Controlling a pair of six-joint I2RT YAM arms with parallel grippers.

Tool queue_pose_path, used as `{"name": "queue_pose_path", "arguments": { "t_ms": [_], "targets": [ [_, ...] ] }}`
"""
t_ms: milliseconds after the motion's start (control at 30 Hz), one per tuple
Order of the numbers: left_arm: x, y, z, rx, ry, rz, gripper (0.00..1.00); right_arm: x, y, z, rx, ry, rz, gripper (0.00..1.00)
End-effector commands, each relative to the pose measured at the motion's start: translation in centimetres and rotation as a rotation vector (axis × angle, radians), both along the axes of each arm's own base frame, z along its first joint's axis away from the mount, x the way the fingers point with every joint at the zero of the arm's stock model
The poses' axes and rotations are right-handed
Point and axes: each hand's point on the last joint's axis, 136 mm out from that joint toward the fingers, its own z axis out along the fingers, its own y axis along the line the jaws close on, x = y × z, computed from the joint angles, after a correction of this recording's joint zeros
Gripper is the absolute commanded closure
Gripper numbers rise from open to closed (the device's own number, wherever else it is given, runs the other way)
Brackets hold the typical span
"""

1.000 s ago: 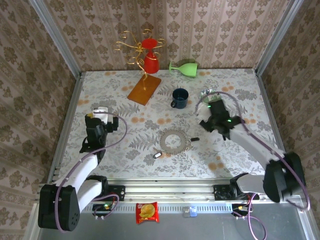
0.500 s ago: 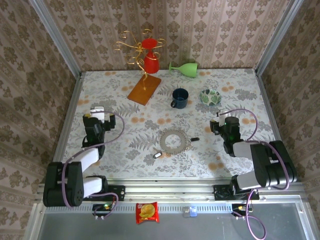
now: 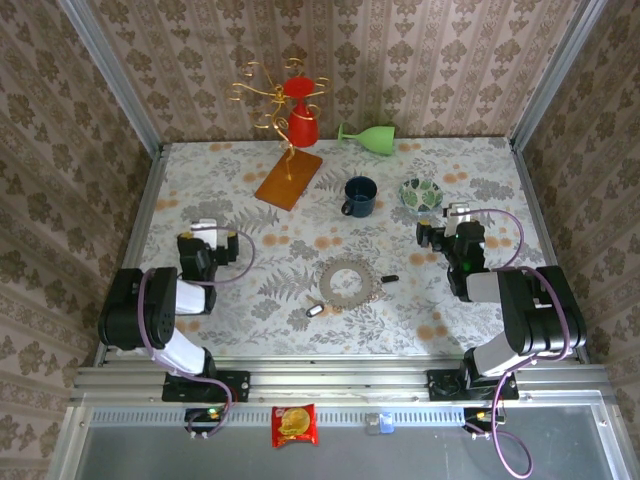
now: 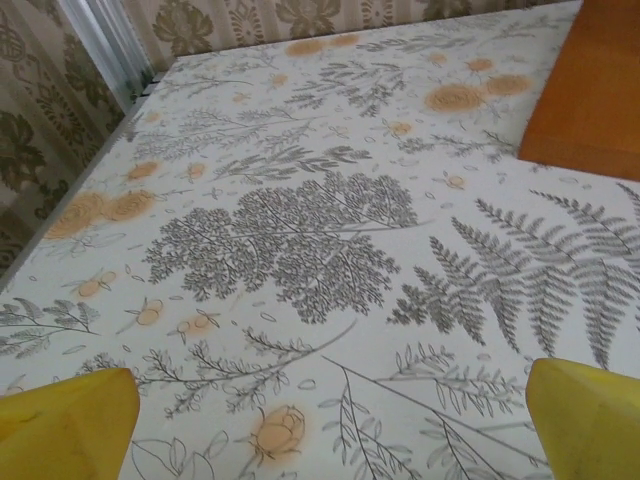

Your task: Put the keys on the keyring

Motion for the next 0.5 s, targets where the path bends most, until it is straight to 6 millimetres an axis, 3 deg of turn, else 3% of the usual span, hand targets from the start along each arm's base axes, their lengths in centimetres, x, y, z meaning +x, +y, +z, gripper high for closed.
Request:
{"name": "queue_pose_path", "arguments": {
  "t_ms": [0, 200, 467],
  "targets": [
    [1.1, 2.0, 1.6, -0.013, -0.039, 0.111, 0.0, 0.4, -0.1, 0.4, 0.019, -0.009, -0.012, 0.0],
    [1.3, -0.2, 1.6, 0.041, -0.029, 0.02, 0.0, 0.4, -0.1, 0.3, 0.017, -0.008, -0.012, 0.0],
    [1.6, -0.3, 1.4, 0.021, -0.009, 0.0, 0.0, 0.4, -0.1, 0.3, 0.017, -0.006, -0.012, 0.0]
  ]
}}
